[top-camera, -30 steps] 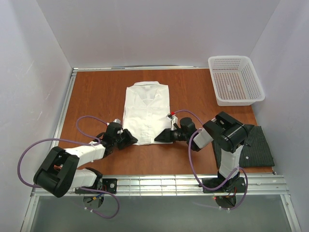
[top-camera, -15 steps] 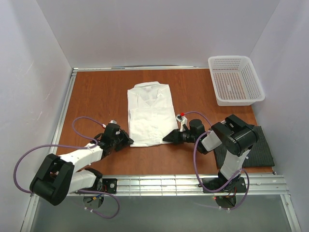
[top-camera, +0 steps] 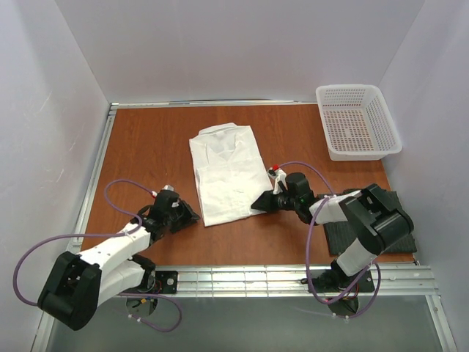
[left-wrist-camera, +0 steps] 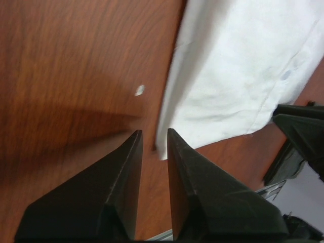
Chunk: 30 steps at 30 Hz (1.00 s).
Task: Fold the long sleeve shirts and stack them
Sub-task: Fold the shirt
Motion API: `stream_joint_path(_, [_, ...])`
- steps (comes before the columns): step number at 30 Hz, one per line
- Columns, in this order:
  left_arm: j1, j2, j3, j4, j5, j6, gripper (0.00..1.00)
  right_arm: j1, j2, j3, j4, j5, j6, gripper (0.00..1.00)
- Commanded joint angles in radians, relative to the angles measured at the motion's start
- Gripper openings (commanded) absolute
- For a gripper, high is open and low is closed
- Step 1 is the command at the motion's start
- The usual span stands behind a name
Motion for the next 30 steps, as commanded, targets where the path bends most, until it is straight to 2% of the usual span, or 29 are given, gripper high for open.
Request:
stream_joint_path(1, [0.007,-0.004,0.139,-0.056,-0.076,0.078,0.2,-0.004,-0.077,0.105,-0.293,0.122,-0.117,0.19])
stream_joint_path(4, [0.016,0.111,0.288,-0.058,-0.142,0.144,0.31,-0.002,-0.102,0.208,-0.4,0.141,-0.155,0.2])
stream_joint_path(7, [0.047,0.258,0.429,-0.042,-0.146,0.196,0.42,0.001,-0.101,0.288,-0.457,0.159,-0.177,0.21])
stream_joint_path(12, [0.102,0.461,0.605,-0.025,-0.179,0.246,0.43,0.018,-0.102,0.322,-0.485,0.169,-0.177,0.22])
stream_joint_path(15, [0.116,0.562,0.656,-0.027,-0.191,0.27,0.42,0.03,-0.104,0.319,-0.488,0.167,-0.174,0.22])
stream_joint_path(25, [0.117,0.691,0.738,-0.033,-0.16,0.297,0.29,0.042,-0.094,0.281,-0.491,0.181,-0.163,0.22])
stream_joint_path(29, [0.119,0.713,0.756,-0.033,-0.165,0.32,0.14,0.047,-0.082,0.261,-0.488,0.19,-0.163,0.22])
stream_joint_path(30, [0.119,0.713,0.758,-0.031,-0.165,0.329,0.05,0.045,-0.075,0.256,-0.485,0.19,-0.163,0.22])
